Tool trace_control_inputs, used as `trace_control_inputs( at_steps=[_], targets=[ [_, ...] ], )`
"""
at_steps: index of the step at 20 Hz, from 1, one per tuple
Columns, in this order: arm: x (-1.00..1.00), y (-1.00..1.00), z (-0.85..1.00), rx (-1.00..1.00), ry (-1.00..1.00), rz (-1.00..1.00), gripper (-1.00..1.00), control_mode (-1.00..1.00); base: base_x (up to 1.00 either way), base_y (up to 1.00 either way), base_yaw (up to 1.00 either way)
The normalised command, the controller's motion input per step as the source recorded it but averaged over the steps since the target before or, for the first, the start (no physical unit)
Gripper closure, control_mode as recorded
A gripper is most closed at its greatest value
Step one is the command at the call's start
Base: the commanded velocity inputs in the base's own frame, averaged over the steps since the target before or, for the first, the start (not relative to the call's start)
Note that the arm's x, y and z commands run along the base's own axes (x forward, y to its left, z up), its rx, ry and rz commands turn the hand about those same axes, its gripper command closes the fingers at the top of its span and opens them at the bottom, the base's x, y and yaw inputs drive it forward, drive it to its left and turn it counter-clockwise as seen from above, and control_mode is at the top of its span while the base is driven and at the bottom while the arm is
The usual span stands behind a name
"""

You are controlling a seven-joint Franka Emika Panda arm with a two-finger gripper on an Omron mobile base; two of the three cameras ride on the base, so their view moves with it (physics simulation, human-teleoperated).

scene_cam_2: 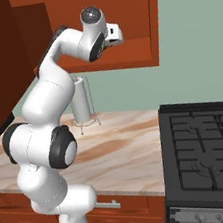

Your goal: Pick the pear from the counter and place it in the cabinet. Then close the cabinet.

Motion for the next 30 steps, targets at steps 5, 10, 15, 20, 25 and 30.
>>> trace_control_inputs(
  at_steps=[5, 10, 15, 20, 25, 30],
  targets=[
    [0.0, 0.0, 0.0, 0.0, -0.03, 0.02, -1.0, -1.0, 0.0, 0.0, 0.0],
    [0.06, 0.0, 0.0, 0.0, -0.03, 0.03, -1.0, -1.0, 0.0, 0.0, 0.0],
    [-0.22, 0.0, 0.17, 0.0, -0.21, 0.05, -1.0, -1.0, 0.0, 0.0, 0.0],
    [-1.0, -0.14, 0.3, -0.03, -0.09, 0.06, -1.0, -1.0, 0.0, 0.0, 0.0],
    [-1.0, 0.0, 0.36, -0.09, -0.02, 0.08, -1.0, -1.0, 0.0, 0.0, 0.0],
    [-1.0, 0.01, 0.22, -0.12, 0.0, 0.12, -1.0, -1.0, 0.0, 0.0, 0.0]
  ],
)
